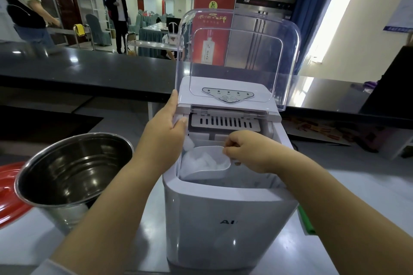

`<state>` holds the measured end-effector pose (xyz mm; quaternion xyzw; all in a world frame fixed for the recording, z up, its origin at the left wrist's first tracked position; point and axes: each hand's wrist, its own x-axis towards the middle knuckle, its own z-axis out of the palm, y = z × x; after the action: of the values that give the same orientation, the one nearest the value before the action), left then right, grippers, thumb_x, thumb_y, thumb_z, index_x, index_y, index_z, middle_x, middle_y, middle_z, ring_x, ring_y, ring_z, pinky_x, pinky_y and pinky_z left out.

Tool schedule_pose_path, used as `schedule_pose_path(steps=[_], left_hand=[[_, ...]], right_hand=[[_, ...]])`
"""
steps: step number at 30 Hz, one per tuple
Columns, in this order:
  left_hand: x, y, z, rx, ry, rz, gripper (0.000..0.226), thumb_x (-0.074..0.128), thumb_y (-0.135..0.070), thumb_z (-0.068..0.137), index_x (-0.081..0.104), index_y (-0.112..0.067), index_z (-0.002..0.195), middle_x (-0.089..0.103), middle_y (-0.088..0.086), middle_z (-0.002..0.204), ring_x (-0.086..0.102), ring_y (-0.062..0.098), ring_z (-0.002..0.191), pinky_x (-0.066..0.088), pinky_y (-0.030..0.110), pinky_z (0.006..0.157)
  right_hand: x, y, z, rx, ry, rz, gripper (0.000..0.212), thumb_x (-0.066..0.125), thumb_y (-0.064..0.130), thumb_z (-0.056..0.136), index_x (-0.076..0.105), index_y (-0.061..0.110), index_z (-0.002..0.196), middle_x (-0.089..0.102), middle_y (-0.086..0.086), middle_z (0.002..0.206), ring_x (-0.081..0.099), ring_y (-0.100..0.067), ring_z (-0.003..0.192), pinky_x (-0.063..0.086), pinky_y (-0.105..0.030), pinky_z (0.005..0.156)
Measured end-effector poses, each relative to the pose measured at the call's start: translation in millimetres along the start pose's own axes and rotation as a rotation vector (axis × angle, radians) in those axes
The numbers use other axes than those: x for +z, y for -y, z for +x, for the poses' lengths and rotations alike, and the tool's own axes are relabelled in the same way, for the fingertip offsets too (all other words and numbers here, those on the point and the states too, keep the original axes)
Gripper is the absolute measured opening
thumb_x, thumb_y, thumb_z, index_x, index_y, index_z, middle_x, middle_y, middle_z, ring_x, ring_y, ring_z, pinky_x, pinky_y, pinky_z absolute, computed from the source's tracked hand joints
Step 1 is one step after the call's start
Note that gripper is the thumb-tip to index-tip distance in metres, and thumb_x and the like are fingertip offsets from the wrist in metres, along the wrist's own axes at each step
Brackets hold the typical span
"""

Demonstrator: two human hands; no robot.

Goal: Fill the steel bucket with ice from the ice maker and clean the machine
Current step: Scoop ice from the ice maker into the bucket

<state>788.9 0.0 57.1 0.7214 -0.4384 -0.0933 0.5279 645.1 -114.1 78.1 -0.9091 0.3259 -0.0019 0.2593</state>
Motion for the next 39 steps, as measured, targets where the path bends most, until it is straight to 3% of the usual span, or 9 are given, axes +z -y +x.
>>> schedule_pose_path(steps=[4, 7, 12, 14, 18, 22, 27, 34, 39], left_hand=[[0, -1, 0, -0.004, -0.009, -0.001, 0.055, 0.036, -0.019, 0.102, 0.014, -0.033, 0.150, 0.038, -0.006, 0.148, 0.043, -0.014, 0.074, 0.031, -0.009, 0.057], [0, -2, -1, -0.007, -0.016, -0.008, 0.055, 0.036, -0.019, 0.101, 0.015, -0.033, 0.150, 0.041, -0.006, 0.145, 0.043, -0.013, 0.074, 0.030, -0.009, 0.057], [1, 2, 1, -0.012, -0.028, -0.045, 0.054, 0.037, -0.018, 0.102, 0.017, -0.035, 0.149, 0.037, -0.008, 0.149, 0.046, -0.024, 0.069, 0.032, -0.008, 0.058], [1, 3, 1, -0.017, -0.035, -0.090, 0.053, 0.037, -0.016, 0.101, 0.020, -0.034, 0.148, 0.038, -0.009, 0.148, 0.047, -0.024, 0.079, 0.032, -0.009, 0.060], [0, 5, 2, -0.011, -0.053, -0.137, 0.051, 0.037, -0.014, 0.101, 0.025, -0.033, 0.147, 0.042, -0.012, 0.142, 0.039, -0.004, 0.113, 0.031, -0.011, 0.064], [0, 7, 3, 0.000, -0.050, -0.161, 0.050, 0.038, -0.013, 0.101, 0.028, -0.032, 0.146, 0.043, -0.020, 0.129, 0.038, -0.001, 0.118, 0.031, -0.010, 0.071], [-1, 7, 3, 0.015, -0.069, -0.109, 0.049, 0.039, -0.014, 0.101, 0.029, -0.029, 0.147, 0.044, -0.011, 0.142, 0.040, 0.007, 0.129, 0.031, 0.017, 0.100], [-6, -1, 1, 0.048, -0.125, 0.074, 0.044, 0.041, -0.014, 0.099, 0.042, -0.025, 0.141, 0.057, -0.004, 0.124, 0.049, 0.010, 0.105, 0.037, 0.023, 0.087], [-6, -2, -6, 0.031, -0.139, 0.102, 0.040, 0.041, -0.015, 0.100, 0.046, -0.023, 0.139, 0.056, 0.001, 0.129, 0.046, 0.009, 0.106, 0.038, 0.023, 0.089]], right_hand=[[-1, -2, -3, -0.005, 0.062, 0.004, 0.015, 0.049, 0.020, 0.096, 0.054, 0.023, 0.082, 0.060, 0.003, 0.080, 0.057, -0.013, 0.074, 0.047, -0.028, 0.073], [0, -2, -4, -0.008, 0.096, 0.009, 0.011, 0.048, 0.021, 0.097, 0.053, 0.022, 0.087, 0.059, 0.003, 0.082, 0.055, -0.010, 0.072, 0.046, -0.027, 0.073], [-2, -4, -5, -0.005, 0.075, 0.045, 0.012, 0.046, 0.022, 0.098, 0.053, 0.024, 0.088, 0.058, 0.004, 0.083, 0.053, -0.009, 0.071, 0.045, -0.026, 0.072], [-3, -6, -6, 0.004, 0.046, 0.058, 0.012, 0.045, 0.022, 0.098, 0.052, 0.023, 0.089, 0.057, 0.005, 0.081, 0.051, -0.009, 0.070, 0.043, -0.026, 0.069], [-4, -4, -7, 0.018, 0.011, 0.109, 0.013, 0.043, 0.020, 0.099, 0.052, 0.018, 0.091, 0.055, 0.004, 0.074, 0.048, -0.011, 0.067, 0.040, -0.027, 0.066], [-6, -3, -9, 0.049, -0.024, 0.129, 0.015, 0.039, 0.019, 0.099, 0.052, 0.013, 0.094, 0.053, 0.001, 0.072, 0.043, -0.013, 0.063, 0.037, -0.026, 0.058], [-8, -5, -8, 0.066, -0.149, 0.178, 0.019, 0.036, 0.019, 0.100, 0.052, 0.012, 0.094, 0.052, -0.001, 0.072, 0.043, -0.016, 0.062, 0.036, -0.026, 0.056], [-5, -14, -8, 0.065, -0.326, 0.295, 0.020, 0.036, 0.023, 0.098, 0.050, 0.014, 0.086, 0.052, -0.003, 0.072, 0.043, -0.021, 0.064, 0.037, -0.029, 0.057], [-4, -12, -14, 0.053, -0.348, 0.269, 0.022, 0.035, 0.024, 0.099, 0.051, 0.011, 0.093, 0.054, -0.005, 0.077, 0.043, -0.020, 0.065, 0.035, -0.030, 0.055]])
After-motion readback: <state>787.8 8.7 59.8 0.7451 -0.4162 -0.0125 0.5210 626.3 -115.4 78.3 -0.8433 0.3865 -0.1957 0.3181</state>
